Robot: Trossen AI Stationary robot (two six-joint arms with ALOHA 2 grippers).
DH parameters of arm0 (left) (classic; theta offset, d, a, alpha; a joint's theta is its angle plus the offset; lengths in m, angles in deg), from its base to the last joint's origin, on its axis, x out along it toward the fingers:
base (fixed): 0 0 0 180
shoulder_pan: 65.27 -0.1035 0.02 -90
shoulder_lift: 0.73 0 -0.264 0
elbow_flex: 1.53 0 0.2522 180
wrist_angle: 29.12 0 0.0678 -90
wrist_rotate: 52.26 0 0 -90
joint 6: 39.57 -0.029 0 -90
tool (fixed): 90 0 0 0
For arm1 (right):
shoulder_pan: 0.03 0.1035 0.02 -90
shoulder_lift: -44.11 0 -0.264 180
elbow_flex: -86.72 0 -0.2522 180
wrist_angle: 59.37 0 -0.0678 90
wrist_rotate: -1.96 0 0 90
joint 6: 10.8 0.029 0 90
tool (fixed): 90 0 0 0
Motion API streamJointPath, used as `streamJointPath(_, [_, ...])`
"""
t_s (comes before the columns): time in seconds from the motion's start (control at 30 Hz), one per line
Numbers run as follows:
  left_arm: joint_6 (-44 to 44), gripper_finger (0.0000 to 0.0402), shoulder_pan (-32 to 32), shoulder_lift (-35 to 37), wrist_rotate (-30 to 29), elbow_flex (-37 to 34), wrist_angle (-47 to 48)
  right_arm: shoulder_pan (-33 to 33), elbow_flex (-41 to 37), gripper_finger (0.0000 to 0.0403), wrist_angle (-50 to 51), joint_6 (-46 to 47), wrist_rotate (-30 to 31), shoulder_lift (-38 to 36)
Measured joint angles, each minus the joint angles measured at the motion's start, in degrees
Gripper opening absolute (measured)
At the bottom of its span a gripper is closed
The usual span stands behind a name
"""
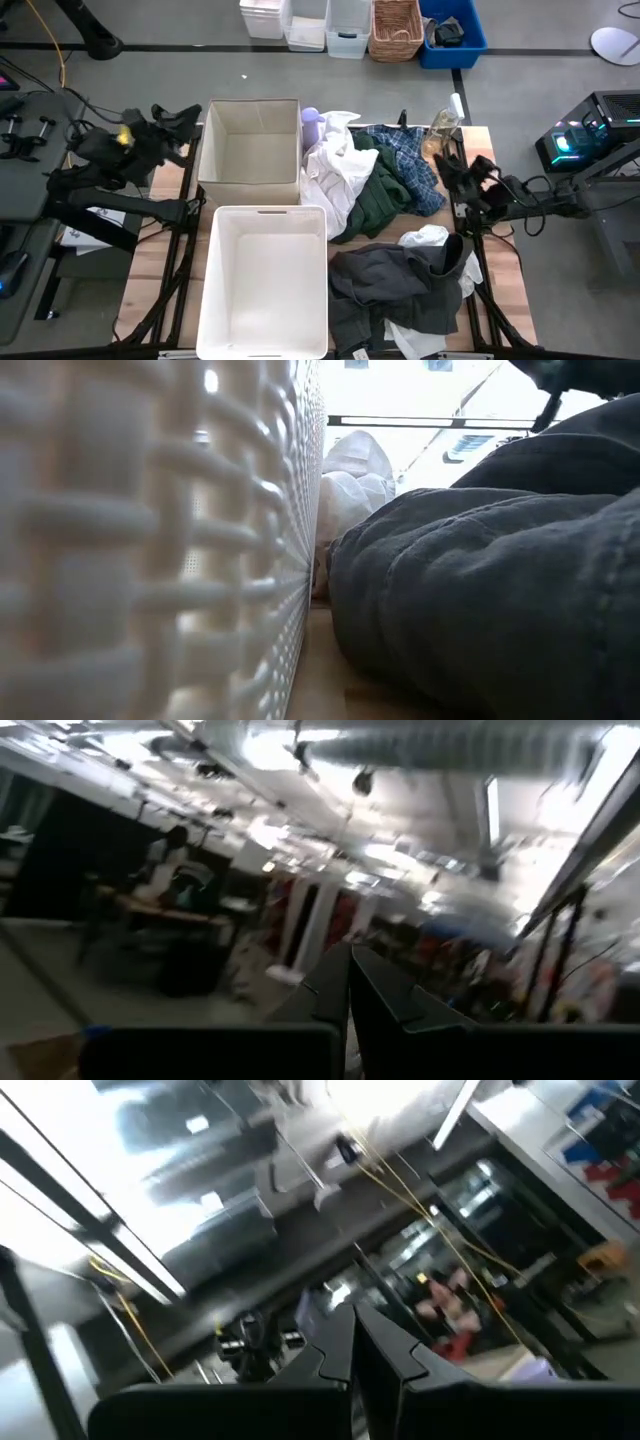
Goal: Sort clothes
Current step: Put the green polo shirt into the top white laundry organizer
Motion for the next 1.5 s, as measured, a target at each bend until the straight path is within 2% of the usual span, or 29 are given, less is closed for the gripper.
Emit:
streamJointPath(0.13, [0.32,0.0025,-3.27,-1.76,0.19,2.22,5.68,0.0,10.37,0.0,3.47,0.06,0.12,14.4])
streamJointPath(0.27, [4.46,0.0045,-6.34,-4.24,4.67,7.91,14.64,-0.05,22.01,0.0,12.39,-3.19,3.34,25.0])
streamJointPath(0.3, [5.56,0.005,-7.01,-5.15,5.89,9.22,16.81,-0.34,24.98,0.0,18.0,-2.95,5.22,26.69])
streamJointPath(0.37, [7.75,0.0058,-8.02,-7.0,7.93,11.29,21.25,-2.21,32.48,0.0004,35.53,2.37,7.38,29.8])
streamJointPath(0.4, [8.21,0.0063,-8.41,-8.06,8.64,12.06,23.25,-3.51,36.51,0.0009,46.85,4.55,5.9,31.19])
streamJointPath(0.5, [8.37,0.0077,-9.39,-10.98,9.5,14.25,29.67,-7.85,48.62,0.004,75.95,6.41,-4.03,37.13])
streamJointPath(0.6, [8.55,0.0096,-10.71,-13.61,9.04,15.73,34.61,-9.48,57.96,0.0088,94.95,2.63,-6.81,43.84])
streamJointPath(0.7, [10.8,0.0117,-11.58,-15.16,8.62,16.02,38.64,-9.83,62.91,0.0139,107.28,1.44,-3.05,49.58])
streamJointPath(0.8, [14.94,0.0135,-12.09,-15.96,8.65,16.02,43.75,-11.14,62.8,0.0184,111.03,7.54,-2.65,53.96])
streamJointPath(0.9, [19.75,0.015,-12.1,-16.32,8.67,16.02,48.82,-12.2,59.34,0.0217,109.56,9.87,-8.06,57.38])
streamJointPath(1.0, [22.86,0.0158,-12.1,-16.26,10.8,16.02,51.53,-12.98,56.86,0.0234,107.76,9.24,-10.56,61.07])
streamJointPath(1.23, [23.48,0.0161,-12.1,-16.08,12.76,16.02,51.78,-14.7,56.4,0.0238,104.95,9.14,-10.21,69.63])
streamJointPath(1.4, [23.43,0.0161,-12.1,-16.08,12.76,16.02,51.78,-15.91,56.4,0.0238,99.47,7.9,-15.63,76.08])
streamJointPath(1.5, [23.41,0.0161,-12.1,-16.08,12.76,16.02,51.78,-15.8,56.4,0.0221,99.14,8.05,-15.74,79.03])
